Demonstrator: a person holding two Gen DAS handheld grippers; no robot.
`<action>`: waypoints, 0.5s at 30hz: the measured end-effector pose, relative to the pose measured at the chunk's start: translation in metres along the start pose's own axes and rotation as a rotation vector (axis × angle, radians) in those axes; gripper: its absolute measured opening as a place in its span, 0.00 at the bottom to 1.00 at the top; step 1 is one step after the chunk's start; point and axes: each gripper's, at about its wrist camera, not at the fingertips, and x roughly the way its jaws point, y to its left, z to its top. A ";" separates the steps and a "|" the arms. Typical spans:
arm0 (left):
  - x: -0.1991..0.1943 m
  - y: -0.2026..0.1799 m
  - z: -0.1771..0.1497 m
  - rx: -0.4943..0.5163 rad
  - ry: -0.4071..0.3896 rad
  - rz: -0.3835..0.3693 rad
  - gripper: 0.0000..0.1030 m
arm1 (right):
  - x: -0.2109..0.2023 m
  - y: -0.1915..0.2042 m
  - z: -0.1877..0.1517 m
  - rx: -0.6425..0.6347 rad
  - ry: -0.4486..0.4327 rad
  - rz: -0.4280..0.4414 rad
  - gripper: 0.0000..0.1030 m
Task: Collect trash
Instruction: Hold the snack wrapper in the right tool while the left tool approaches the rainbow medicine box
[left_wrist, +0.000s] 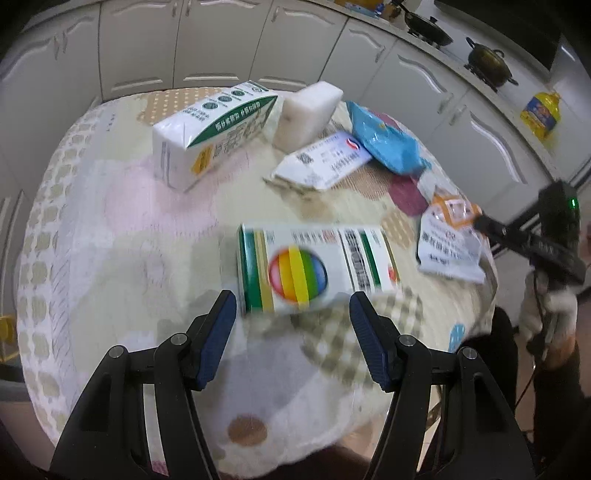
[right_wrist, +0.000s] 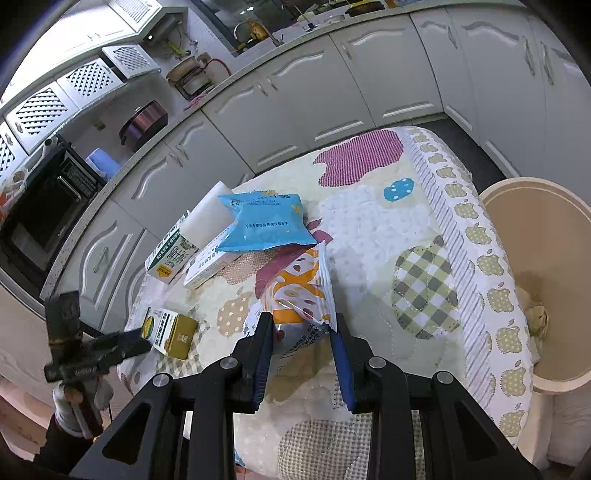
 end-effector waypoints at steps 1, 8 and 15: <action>-0.002 -0.001 -0.001 0.009 -0.008 0.014 0.61 | 0.000 0.000 0.000 0.000 0.002 0.003 0.29; -0.015 -0.019 -0.008 0.030 -0.065 0.019 0.61 | -0.003 0.002 0.000 -0.005 -0.004 0.000 0.29; -0.004 -0.025 -0.016 -0.017 -0.017 0.070 0.61 | -0.005 0.001 -0.001 -0.006 -0.004 0.001 0.29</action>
